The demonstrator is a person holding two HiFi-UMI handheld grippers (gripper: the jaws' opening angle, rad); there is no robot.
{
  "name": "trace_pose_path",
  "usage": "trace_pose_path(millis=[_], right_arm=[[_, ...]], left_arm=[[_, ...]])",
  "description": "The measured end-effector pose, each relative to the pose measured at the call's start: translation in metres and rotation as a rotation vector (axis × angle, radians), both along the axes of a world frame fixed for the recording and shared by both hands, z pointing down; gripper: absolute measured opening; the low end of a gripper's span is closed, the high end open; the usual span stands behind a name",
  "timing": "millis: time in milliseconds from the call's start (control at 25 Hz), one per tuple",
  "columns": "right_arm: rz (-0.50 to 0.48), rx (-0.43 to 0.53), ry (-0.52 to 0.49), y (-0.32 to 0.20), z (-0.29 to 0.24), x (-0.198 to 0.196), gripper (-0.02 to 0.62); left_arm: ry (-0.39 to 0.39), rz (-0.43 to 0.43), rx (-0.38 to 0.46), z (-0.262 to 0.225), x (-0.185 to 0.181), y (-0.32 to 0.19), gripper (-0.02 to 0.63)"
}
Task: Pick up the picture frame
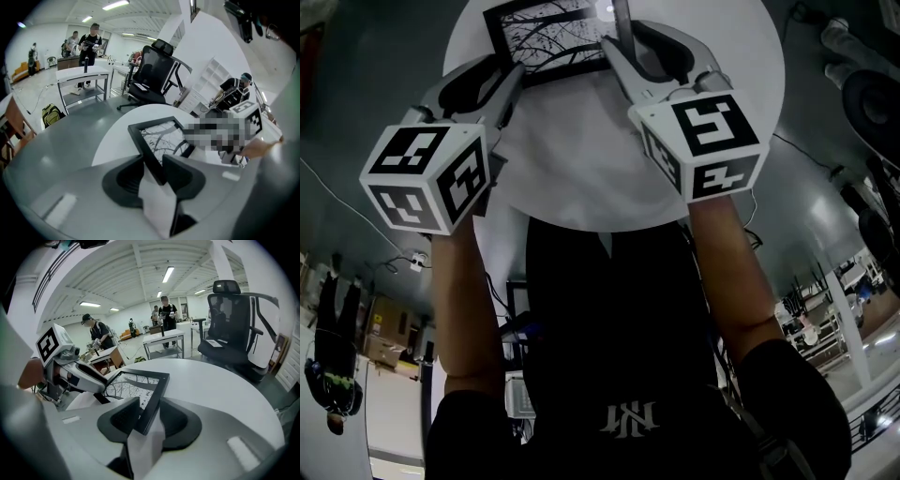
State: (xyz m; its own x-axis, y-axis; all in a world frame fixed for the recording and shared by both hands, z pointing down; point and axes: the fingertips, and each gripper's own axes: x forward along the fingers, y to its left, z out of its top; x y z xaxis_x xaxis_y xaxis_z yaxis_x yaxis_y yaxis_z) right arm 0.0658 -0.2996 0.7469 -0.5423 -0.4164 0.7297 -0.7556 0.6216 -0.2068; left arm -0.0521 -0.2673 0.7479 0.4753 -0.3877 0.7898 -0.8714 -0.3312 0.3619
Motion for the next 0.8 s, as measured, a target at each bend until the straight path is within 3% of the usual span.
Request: trace_pose_path(millis=[520,800], right_arm=[[0.064,-0.003,-0.024,0.0,-0.001,0.002,0.103],[0.074,0.053,-0.05,0.001,-0.018,0.003,0.1]], left_arm=[[0.001,-0.011,0.035,-0.002,-0.002,-0.001,0.12],[-0.006,-0.012,0.091,-0.017,-0.002,-0.002,0.118]])
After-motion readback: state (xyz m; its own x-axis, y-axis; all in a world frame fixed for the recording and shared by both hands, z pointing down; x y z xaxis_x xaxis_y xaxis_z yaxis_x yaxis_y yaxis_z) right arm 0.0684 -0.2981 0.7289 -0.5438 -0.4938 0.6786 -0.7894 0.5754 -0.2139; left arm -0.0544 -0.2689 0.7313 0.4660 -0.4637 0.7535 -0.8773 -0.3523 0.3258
